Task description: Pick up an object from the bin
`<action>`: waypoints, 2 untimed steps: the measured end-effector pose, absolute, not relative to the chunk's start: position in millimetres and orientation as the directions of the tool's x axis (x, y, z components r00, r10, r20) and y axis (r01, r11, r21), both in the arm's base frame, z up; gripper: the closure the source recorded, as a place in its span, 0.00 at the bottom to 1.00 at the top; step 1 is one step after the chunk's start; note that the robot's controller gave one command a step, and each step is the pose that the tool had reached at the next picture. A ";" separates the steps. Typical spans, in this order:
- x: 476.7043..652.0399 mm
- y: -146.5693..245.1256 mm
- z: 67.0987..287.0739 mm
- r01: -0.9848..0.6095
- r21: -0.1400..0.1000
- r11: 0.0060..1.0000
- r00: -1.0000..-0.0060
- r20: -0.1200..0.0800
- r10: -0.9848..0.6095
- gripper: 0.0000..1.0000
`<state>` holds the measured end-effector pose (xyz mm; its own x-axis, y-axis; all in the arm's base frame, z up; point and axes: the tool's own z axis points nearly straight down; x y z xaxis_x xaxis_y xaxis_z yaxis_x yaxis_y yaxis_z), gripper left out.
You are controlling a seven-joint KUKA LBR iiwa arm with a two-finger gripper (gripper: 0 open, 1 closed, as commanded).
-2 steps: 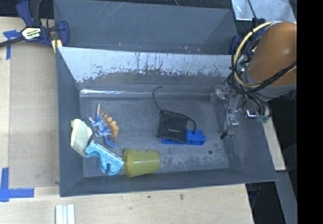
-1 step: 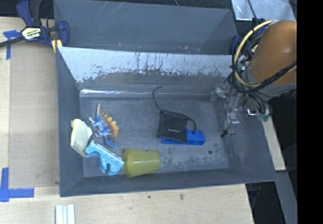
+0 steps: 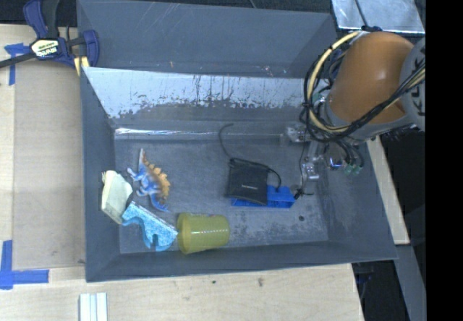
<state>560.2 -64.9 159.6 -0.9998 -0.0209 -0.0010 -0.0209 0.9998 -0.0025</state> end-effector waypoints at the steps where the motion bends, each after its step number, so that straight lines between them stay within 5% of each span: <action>1: 589.4 -44.6 155.0 -0.173 0.002 0.985 -0.985 -0.006 -0.173 0.00; 2: 577.2 -42.5 138.9 -0.229 -0.005 0.973 -0.973 -0.006 -0.229 0.00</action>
Offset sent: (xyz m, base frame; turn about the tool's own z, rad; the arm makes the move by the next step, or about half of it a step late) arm -0.0296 0.0626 -0.0588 -0.6313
